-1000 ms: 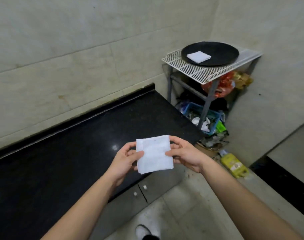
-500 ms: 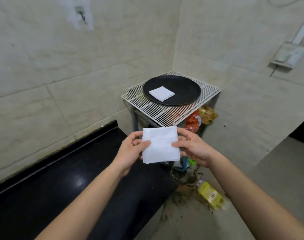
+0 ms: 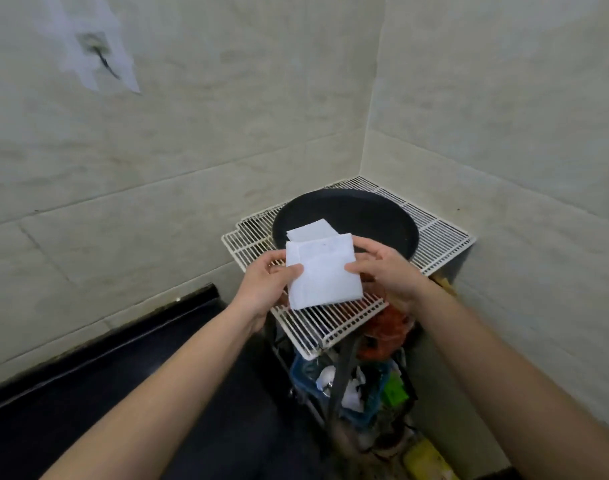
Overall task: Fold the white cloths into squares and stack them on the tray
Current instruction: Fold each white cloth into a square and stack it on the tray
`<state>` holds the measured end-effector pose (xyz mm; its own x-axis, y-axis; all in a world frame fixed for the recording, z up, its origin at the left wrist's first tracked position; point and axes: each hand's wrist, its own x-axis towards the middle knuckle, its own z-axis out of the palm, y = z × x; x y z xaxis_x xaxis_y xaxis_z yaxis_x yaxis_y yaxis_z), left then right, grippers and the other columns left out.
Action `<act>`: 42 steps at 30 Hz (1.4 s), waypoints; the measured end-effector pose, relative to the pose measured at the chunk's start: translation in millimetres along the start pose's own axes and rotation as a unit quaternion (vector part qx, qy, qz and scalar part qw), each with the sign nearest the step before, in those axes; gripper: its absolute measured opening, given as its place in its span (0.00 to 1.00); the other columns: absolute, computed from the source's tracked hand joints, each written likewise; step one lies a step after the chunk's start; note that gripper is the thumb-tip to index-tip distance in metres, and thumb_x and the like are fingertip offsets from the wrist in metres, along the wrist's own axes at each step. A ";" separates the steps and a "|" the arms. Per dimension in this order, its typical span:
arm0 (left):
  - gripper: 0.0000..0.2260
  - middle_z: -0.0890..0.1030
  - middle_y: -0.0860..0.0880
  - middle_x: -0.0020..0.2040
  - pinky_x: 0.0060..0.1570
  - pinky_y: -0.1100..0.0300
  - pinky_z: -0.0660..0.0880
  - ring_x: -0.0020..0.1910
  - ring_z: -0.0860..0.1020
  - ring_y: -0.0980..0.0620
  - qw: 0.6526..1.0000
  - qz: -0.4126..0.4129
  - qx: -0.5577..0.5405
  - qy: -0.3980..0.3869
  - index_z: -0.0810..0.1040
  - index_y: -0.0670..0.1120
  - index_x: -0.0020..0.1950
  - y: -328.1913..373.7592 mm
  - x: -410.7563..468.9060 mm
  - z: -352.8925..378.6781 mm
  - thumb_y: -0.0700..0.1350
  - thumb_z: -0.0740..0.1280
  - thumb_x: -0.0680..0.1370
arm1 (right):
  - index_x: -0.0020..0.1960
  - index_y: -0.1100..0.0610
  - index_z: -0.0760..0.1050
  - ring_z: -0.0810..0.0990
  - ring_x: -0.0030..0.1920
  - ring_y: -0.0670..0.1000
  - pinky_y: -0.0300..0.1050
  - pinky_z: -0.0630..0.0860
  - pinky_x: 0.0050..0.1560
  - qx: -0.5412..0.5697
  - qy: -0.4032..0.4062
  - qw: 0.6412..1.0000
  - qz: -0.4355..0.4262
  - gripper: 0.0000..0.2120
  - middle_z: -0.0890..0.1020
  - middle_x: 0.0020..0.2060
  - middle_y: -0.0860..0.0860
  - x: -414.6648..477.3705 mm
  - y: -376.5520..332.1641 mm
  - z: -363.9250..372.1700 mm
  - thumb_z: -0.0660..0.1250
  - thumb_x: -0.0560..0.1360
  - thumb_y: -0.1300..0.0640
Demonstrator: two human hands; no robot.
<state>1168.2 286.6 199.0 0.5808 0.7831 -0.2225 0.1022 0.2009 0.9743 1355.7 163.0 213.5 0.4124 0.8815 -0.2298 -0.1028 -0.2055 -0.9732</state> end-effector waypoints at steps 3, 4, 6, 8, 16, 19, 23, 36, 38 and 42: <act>0.11 0.85 0.44 0.47 0.37 0.52 0.81 0.39 0.84 0.48 0.998 -0.032 -0.008 0.062 0.78 0.45 0.59 2.9 40.6 24.4 0.40 0.71 0.77 | 0.68 0.48 0.75 0.84 0.57 0.52 0.55 0.81 0.57 -0.025 -0.025 0.999 0.020 0.23 0.85 0.56 0.50 56.2 -10.8 -28.2 0.67 0.77 0.66; 0.10 0.85 0.44 0.47 0.37 0.52 0.81 0.39 0.84 0.48 0.996 -0.042 -0.010 0.076 0.79 0.45 0.58 4.5 53.2 32.1 0.39 0.70 0.77 | 0.69 0.48 0.75 0.83 0.57 0.52 0.55 0.81 0.57 -0.034 -0.030 0.999 0.029 0.23 0.84 0.57 0.50 74.1 -13.9 -36.0 0.68 0.77 0.66; 0.09 0.86 0.43 0.48 0.37 0.54 0.80 0.40 0.84 0.48 0.993 -0.059 -0.019 0.101 0.80 0.43 0.58 8.5 76.3 43.7 0.38 0.68 0.78 | 0.69 0.50 0.75 0.83 0.56 0.51 0.49 0.82 0.52 -0.042 -0.039 0.998 0.039 0.22 0.84 0.57 0.51 105.7 -19.7 -47.6 0.67 0.77 0.66; 0.09 0.86 0.43 0.49 0.36 0.56 0.80 0.42 0.84 0.47 0.989 -0.068 -0.029 0.124 0.81 0.42 0.58 10.3 94.7 50.9 0.36 0.66 0.79 | 0.70 0.52 0.73 0.82 0.55 0.49 0.45 0.81 0.49 -0.046 -0.048 0.997 0.048 0.22 0.83 0.56 0.49 131.0 -23.0 -53.7 0.66 0.78 0.66; 0.11 0.83 0.44 0.46 0.51 0.42 0.81 0.49 0.83 0.40 0.966 -0.069 0.001 0.249 0.78 0.49 0.43 6.1 149.9 59.4 0.32 0.67 0.73 | 0.74 0.56 0.68 0.81 0.54 0.48 0.43 0.79 0.51 -0.042 -0.062 0.994 0.080 0.26 0.82 0.56 0.49 206.5 -12.7 -61.5 0.65 0.78 0.67; 0.10 0.82 0.44 0.49 0.52 0.41 0.81 0.50 0.83 0.40 0.958 -0.088 0.014 0.272 0.77 0.48 0.46 -3.4 155.7 60.0 0.33 0.69 0.73 | 0.73 0.56 0.70 0.81 0.56 0.50 0.40 0.78 0.45 -0.050 -0.060 0.994 0.082 0.26 0.81 0.62 0.54 218.6 0.5 -62.1 0.67 0.77 0.67; 0.13 0.82 0.43 0.49 0.51 0.43 0.81 0.50 0.82 0.42 0.956 -0.083 0.025 0.281 0.77 0.41 0.58 -10.4 155.6 61.1 0.33 0.70 0.74 | 0.70 0.56 0.74 0.82 0.57 0.51 0.42 0.79 0.49 -0.046 -0.047 0.995 0.073 0.24 0.83 0.60 0.53 227.5 11.0 -65.0 0.70 0.75 0.65; 0.15 0.79 0.51 0.45 0.49 0.58 0.75 0.46 0.78 0.51 0.923 -0.040 0.260 0.282 0.78 0.41 0.62 -17.3 151.1 68.9 0.41 0.71 0.76 | 0.66 0.55 0.79 0.79 0.58 0.46 0.32 0.68 0.57 -0.357 -0.035 0.923 -0.139 0.15 0.80 0.61 0.49 222.2 26.6 -62.6 0.67 0.79 0.58; 0.15 0.78 0.50 0.46 0.49 0.59 0.74 0.47 0.78 0.51 0.922 -0.051 0.266 0.275 0.78 0.41 0.62 -12.1 149.9 69.9 0.41 0.71 0.76 | 0.67 0.55 0.77 0.79 0.60 0.49 0.35 0.69 0.58 -0.379 -0.044 0.913 -0.142 0.16 0.79 0.63 0.51 219.5 25.2 -62.3 0.66 0.80 0.57; 0.16 0.81 0.48 0.50 0.56 0.55 0.75 0.55 0.80 0.46 0.919 -0.025 0.277 0.279 0.78 0.42 0.63 2.1 139.5 57.9 0.44 0.70 0.77 | 0.68 0.50 0.75 0.77 0.63 0.50 0.47 0.75 0.62 -0.423 -0.015 0.891 -0.162 0.17 0.76 0.65 0.49 211.2 9.0 -68.3 0.64 0.80 0.55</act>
<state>1296.1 362.2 172.1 0.0749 0.9921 -0.1008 0.6035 0.0354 0.7966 1503.7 318.3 155.8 0.2712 0.9612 0.0513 0.7418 -0.1747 -0.6475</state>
